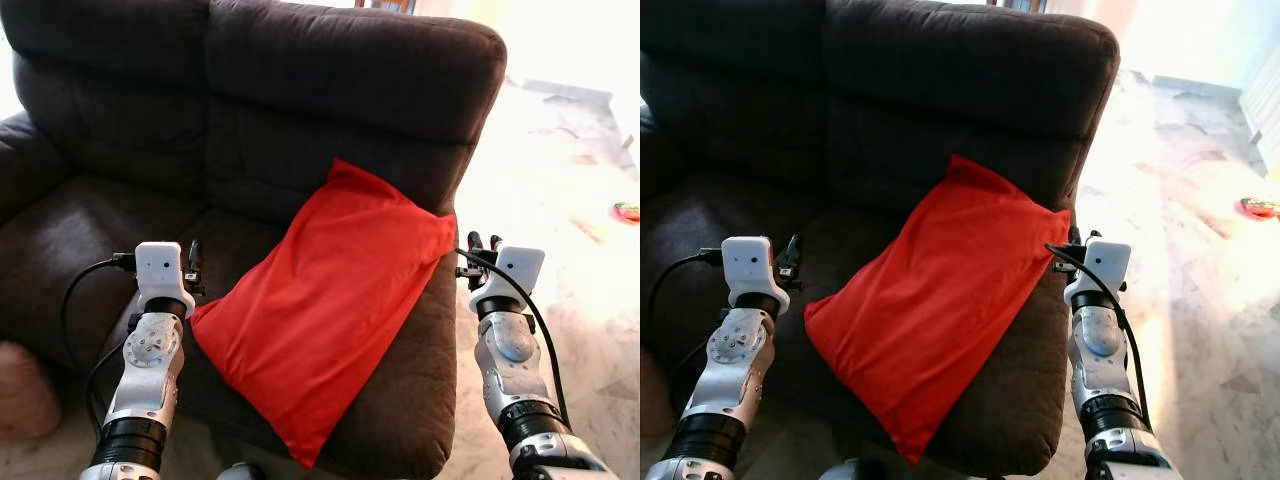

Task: Move the pillow to the sofa from floor

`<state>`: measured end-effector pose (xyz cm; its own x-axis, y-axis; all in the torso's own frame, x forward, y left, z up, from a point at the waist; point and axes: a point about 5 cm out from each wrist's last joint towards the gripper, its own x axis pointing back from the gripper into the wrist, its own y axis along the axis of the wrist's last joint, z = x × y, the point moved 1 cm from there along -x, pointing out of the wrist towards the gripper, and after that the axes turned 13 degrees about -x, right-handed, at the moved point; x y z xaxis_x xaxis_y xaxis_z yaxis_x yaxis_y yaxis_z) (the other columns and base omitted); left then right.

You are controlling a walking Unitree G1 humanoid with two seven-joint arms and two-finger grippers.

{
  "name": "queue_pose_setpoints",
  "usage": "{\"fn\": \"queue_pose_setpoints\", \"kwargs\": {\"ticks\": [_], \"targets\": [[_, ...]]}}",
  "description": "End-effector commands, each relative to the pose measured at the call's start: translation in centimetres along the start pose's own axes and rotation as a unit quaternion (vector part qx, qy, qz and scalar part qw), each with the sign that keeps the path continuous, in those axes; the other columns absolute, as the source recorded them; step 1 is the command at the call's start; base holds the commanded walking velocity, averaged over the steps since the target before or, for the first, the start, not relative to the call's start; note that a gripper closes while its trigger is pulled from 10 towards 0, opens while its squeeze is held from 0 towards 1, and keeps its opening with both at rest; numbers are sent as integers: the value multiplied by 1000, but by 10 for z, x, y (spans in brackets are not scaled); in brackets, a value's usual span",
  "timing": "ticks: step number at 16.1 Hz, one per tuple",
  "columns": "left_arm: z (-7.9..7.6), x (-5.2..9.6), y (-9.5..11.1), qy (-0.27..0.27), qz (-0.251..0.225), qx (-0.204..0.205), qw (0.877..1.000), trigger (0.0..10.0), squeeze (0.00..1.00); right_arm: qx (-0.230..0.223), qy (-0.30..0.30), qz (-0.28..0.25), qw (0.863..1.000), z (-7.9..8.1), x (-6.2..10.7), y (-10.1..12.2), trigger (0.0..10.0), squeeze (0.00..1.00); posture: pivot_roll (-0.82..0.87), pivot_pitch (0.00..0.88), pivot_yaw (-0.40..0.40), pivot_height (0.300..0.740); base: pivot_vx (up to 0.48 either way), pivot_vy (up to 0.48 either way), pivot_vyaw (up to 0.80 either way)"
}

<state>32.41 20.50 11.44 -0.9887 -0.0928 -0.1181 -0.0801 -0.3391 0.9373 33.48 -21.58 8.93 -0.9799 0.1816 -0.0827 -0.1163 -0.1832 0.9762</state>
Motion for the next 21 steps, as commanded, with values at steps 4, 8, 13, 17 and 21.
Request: {"fn": "queue_pose_setpoints", "kwargs": {"ticks": [4,8,13,17,21], "targets": [[-1,-6,6,6,-11,2,1000,10000,0,-9,4,-5,1000,9,-2,3,10000,0,50,0,-42,740,0,480,-191],[2,-5,5,8,-14,1,1000,10000,0,-14,0,1,1000,12,-1,3,10000,0,55,0,-44,740,0,480,0],[4,-6,6,6,-17,-5,1000,10000,0,-23,-13,14,1000,10,2,-1,10000,0,56,5,-40,740,0,367,-273],[2,-6,0,-7,-6,-9,1000,10000,0,-31,-37,33,998,3,4,-7,10000,0,57,24,-37,740,0,0,0],[1,-4,-8,-10,15,-1,1000,10000,0,-45,-53,48,996,-1,6,-11,10000,0,57,36,-34,740,0,184,-348]]}}
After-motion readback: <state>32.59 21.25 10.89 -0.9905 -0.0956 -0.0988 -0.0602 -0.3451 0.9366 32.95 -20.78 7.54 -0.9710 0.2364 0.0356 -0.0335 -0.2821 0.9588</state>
